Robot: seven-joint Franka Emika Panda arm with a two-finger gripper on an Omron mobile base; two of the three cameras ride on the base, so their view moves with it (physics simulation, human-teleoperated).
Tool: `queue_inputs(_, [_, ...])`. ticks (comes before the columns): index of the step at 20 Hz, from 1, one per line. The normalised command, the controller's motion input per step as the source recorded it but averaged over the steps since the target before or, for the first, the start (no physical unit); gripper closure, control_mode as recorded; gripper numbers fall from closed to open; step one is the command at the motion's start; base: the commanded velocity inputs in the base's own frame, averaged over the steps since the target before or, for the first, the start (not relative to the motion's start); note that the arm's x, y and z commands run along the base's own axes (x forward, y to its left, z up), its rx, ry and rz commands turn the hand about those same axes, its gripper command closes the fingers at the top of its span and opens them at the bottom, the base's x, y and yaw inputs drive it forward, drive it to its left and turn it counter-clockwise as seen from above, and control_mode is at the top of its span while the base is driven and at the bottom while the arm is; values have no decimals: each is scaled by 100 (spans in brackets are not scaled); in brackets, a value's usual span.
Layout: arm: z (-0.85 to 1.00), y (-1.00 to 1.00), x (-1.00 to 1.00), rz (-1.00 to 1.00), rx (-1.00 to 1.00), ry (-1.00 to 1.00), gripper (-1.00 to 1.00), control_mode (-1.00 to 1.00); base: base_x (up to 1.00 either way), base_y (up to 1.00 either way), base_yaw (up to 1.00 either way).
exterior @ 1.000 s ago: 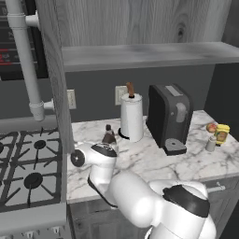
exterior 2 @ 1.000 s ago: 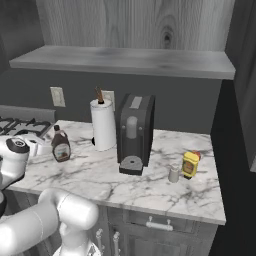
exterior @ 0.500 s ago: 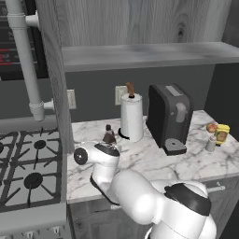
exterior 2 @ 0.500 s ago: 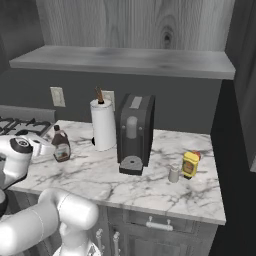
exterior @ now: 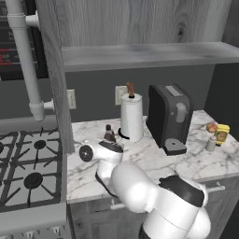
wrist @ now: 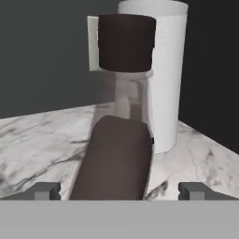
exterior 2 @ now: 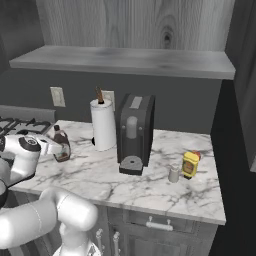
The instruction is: There are various items on the counter. Only move the condiments/shakers into the cabinet.
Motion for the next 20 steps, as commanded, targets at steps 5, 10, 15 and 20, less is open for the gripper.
queue_inputs(5, [-8,0,32,-3,-1,2,-100,-100,0,0,0])
queue_inputs(10, [-3,0,13,-1,-1,3,100,-100,0,0,0])
queue_inputs(15, [6,0,-1,0,0,-3,100,-100,0,0,0])
queue_inputs(20, [70,-4,-18,0,1,-24,100,-100,0,0,0])
